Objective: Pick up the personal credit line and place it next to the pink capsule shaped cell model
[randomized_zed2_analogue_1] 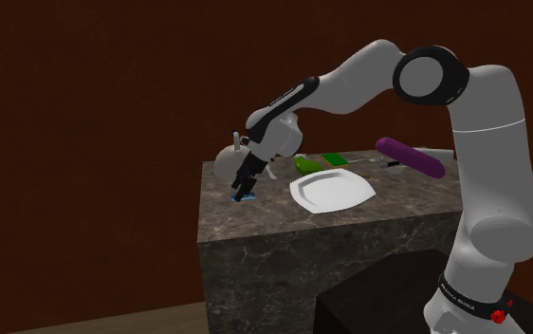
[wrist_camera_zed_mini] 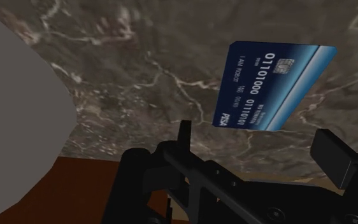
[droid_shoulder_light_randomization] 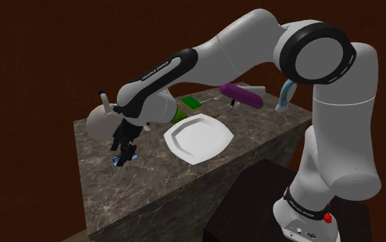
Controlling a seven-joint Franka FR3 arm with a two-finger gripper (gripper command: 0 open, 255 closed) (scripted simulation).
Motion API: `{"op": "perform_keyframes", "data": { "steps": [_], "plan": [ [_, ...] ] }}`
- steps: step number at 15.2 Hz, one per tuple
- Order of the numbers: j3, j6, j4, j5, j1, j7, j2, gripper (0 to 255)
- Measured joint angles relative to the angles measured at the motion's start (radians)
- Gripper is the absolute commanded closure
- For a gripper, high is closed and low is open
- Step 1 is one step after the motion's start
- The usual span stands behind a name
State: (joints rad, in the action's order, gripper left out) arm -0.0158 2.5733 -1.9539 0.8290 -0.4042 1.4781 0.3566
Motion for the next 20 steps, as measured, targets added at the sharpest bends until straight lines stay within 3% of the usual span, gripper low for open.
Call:
{"op": "perform_keyframes", "data": {
  "steps": [4,5,15,20],
  "plan": [
    [-0.001,0.001,0.002,0.001,0.000,0.000,0.003,0],
    [-0.001,0.001,0.002,0.001,0.000,0.000,0.003,255],
    [0.000,0.001,0.002,0.001,0.000,0.000,0.003,255],
    [0.013,-0.030,0.007,-0.034,-0.007,-0.041,-0.031,255]
  ]
}}
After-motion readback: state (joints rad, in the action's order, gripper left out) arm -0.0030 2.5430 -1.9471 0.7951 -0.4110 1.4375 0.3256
